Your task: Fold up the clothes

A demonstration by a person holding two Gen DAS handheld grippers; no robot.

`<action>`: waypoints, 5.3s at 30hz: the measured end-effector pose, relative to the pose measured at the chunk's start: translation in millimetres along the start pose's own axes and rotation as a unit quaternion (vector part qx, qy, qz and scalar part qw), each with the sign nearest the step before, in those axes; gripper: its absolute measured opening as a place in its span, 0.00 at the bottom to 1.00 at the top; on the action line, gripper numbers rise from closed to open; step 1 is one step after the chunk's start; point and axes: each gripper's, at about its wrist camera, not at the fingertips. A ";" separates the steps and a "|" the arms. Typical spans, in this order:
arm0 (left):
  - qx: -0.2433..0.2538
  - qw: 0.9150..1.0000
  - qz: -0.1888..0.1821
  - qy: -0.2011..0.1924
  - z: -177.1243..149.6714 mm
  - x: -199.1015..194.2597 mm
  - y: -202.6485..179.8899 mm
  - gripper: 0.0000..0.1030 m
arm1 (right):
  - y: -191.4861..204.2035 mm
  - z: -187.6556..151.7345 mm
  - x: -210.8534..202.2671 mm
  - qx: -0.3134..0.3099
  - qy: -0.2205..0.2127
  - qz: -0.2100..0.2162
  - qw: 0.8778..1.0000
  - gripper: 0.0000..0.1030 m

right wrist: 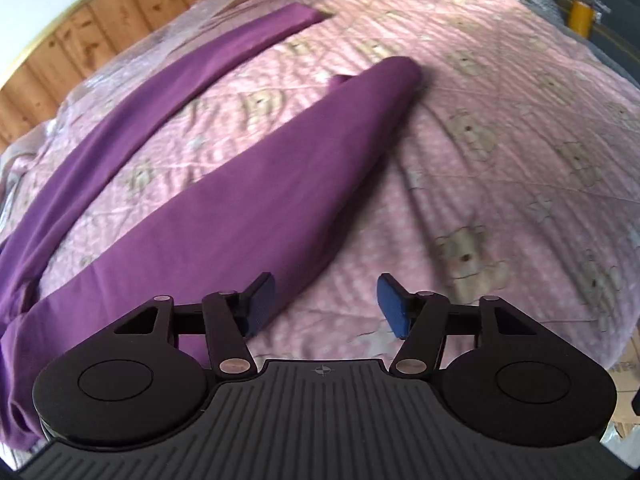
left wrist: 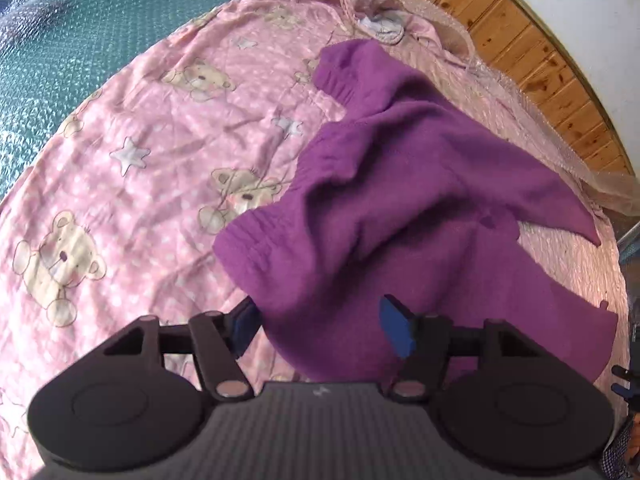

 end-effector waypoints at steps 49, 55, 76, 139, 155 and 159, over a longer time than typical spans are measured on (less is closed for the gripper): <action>-0.026 0.974 0.143 -0.176 23.1 -74.3 -126.5 0.02 | -165.1 169.4 150.9 0.098 -0.075 0.089 0.988 0.62; -0.019 0.972 0.150 -0.178 25.1 -76.2 -139.9 0.02 | -141.8 185.7 148.4 0.028 -0.081 0.077 0.993 0.00; -0.091 0.985 0.097 -0.112 25.7 -3.6 -83.8 0.10 | -79.8 122.2 34.5 -0.013 -0.097 -0.068 0.993 0.55; 0.509 0.854 -0.098 -0.049 81.4 9.2 -138.4 0.52 | 397.7 87.9 65.5 -0.362 0.033 0.229 0.903 0.63; 0.589 0.791 -0.143 0.084 83.9 80.2 -185.3 0.07 | 225.6 15.5 65.0 -0.127 0.061 0.163 0.976 0.66; 0.418 0.901 -0.112 0.022 114.2 17.9 -117.1 0.07 | 214.1 9.0 69.4 -0.124 0.069 0.169 0.975 0.66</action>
Point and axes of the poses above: each gripper's, at about its wrist camera, not at the fingertips, and x roughly the way its jaws point, y to its left, z to its top, and after that the axes turned 8 degrees about -x, right-handed
